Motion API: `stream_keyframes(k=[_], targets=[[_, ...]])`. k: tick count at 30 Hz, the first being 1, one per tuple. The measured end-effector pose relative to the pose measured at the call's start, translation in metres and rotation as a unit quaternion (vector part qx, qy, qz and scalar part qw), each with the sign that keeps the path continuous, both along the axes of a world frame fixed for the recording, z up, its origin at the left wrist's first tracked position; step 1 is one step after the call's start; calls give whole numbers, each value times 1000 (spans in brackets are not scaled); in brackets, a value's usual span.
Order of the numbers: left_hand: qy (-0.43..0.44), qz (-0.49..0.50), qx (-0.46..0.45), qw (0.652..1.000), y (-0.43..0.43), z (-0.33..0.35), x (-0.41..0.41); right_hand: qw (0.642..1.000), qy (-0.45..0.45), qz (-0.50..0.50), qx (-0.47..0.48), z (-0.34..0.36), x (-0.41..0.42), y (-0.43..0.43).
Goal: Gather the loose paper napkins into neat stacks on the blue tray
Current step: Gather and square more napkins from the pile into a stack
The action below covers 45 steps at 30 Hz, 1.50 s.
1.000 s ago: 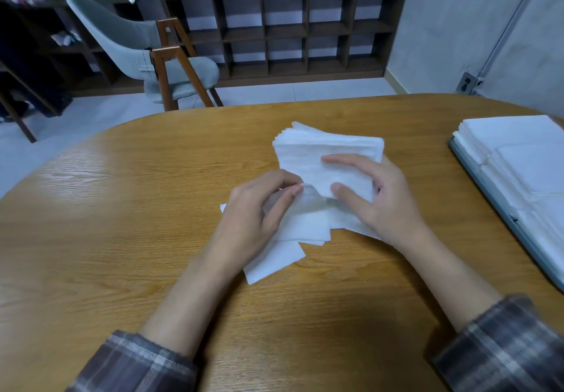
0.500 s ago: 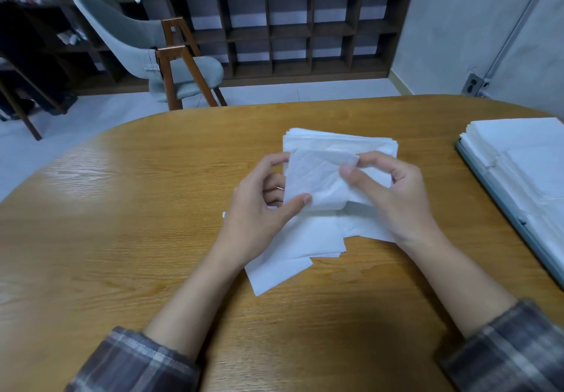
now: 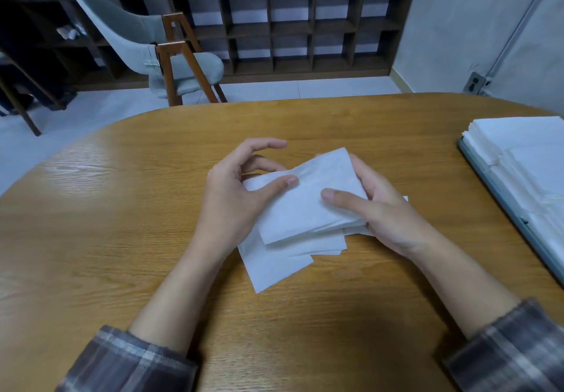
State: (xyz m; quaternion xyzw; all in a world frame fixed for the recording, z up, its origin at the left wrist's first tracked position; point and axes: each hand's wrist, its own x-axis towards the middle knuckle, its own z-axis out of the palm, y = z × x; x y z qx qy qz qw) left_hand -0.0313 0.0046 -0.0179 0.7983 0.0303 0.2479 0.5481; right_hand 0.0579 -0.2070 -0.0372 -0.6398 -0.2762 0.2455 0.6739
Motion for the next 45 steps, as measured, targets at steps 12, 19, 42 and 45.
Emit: stream_keyframes(k=[12, 19, 42, 45], targets=[[12, -16, 10, 1000, 1, -6, 2, 998, -43, -36, -16, 4, -4, 4], [23, 90, 3, 996, 0, -15, 6, 990, 77, -52, 105, 6, 3, -1], [108, -101, -23, 989, -5, -39, 12, 977, -147, -78, -137, -14, 11, -9], [107, -92, -26, 990, -6, -43, 12, 973, -164, -90, -135, -22, 11, -8]])
